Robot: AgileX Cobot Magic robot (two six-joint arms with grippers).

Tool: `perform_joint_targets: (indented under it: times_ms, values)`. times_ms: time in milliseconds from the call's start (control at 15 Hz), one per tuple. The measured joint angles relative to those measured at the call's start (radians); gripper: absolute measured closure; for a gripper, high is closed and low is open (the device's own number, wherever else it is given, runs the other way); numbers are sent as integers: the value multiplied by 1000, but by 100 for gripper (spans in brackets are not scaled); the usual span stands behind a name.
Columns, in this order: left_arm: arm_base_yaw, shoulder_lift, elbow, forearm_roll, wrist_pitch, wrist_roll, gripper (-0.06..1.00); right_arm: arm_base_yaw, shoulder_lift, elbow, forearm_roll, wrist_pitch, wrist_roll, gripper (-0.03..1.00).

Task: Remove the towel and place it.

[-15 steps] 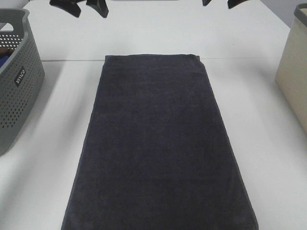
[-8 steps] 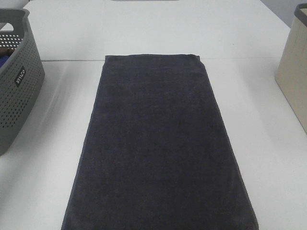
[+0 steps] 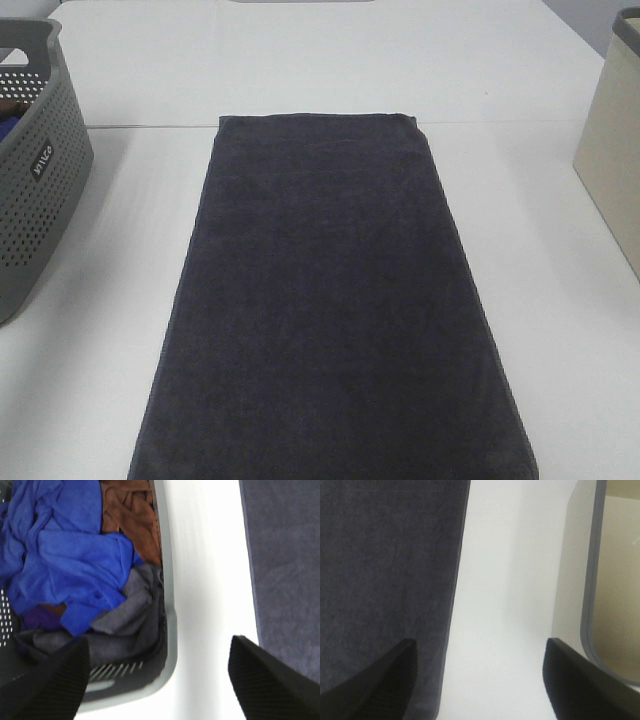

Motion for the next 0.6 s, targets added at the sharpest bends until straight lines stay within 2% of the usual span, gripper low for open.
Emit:
perform_joint_targets:
  times_ms: [267, 333, 600]
  values:
    - [0, -351, 281, 0, 2, -45, 22, 0, -321, 271, 0, 1, 5, 28]
    - [0, -538, 414, 5, 3, -65, 22, 0, -494, 395, 0, 1, 5, 28]
    - [0, -901, 601, 20, 4, -76, 22, 0, -767, 554, 0, 2, 5, 28]
